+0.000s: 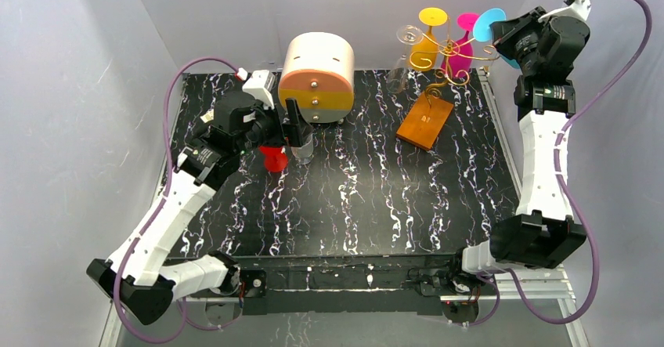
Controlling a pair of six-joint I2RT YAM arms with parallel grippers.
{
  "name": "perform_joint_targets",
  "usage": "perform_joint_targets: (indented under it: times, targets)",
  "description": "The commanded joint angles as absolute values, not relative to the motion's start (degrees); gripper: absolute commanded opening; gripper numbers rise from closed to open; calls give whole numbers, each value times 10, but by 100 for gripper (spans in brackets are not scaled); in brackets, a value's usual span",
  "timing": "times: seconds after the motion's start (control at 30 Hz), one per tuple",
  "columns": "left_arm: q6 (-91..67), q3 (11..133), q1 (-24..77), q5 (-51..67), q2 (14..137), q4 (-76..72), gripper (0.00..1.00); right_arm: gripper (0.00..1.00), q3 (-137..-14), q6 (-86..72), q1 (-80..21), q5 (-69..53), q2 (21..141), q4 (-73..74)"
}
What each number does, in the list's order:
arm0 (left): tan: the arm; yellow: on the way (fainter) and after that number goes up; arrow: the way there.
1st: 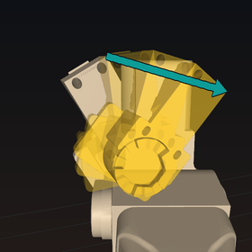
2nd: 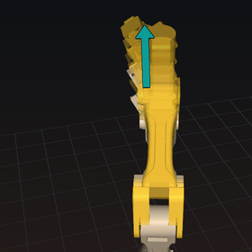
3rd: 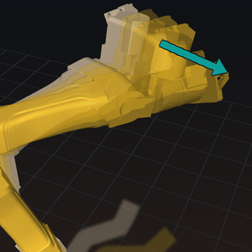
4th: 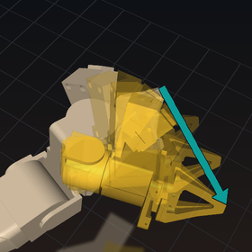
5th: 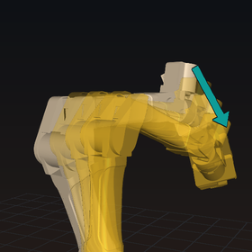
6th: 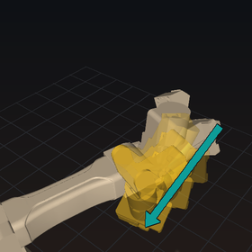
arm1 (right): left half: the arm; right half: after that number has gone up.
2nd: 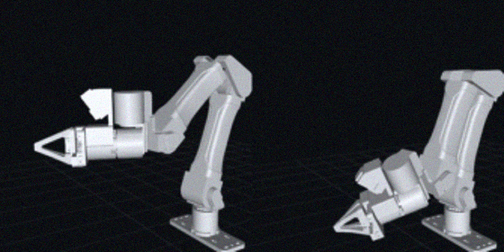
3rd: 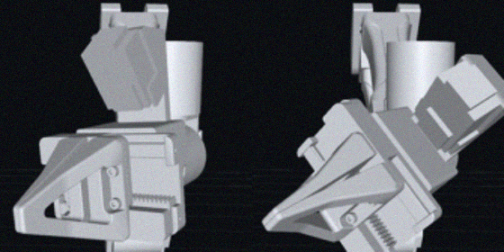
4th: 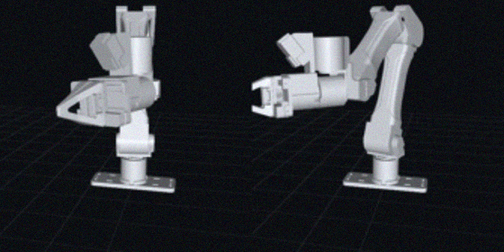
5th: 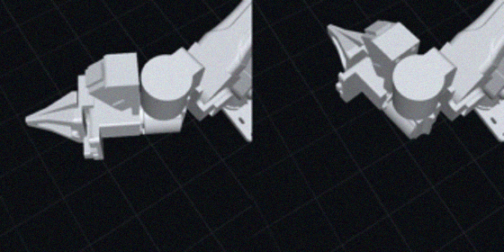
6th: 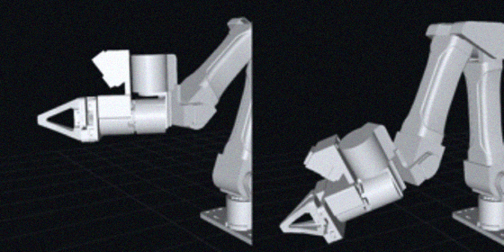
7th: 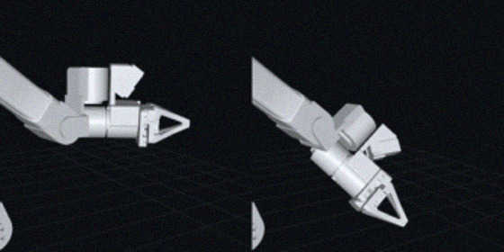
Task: Take the wine glass off the wine glass rack
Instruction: Pick up the wine glass from the wine rack, then place the wine glass at the center of the board.
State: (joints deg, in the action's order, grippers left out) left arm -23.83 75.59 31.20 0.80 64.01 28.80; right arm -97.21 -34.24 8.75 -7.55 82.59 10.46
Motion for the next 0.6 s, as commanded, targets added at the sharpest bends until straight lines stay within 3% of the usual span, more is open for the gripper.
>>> perform_joint_targets:
  times: [0.0, 0.4, 0.57]
  targets:
    - [-232, 772, 308, 19, 618, 293, 98, 1, -957, -328, 84, -128, 791, 118]
    - [-223, 780, 308, 12, 614, 286, 98, 1, -929, -282, 84, -187, 730, 205]
    - [-229, 786, 308, 42, 621, 274, 98, 1, -884, -306, 84, -272, 686, 224]
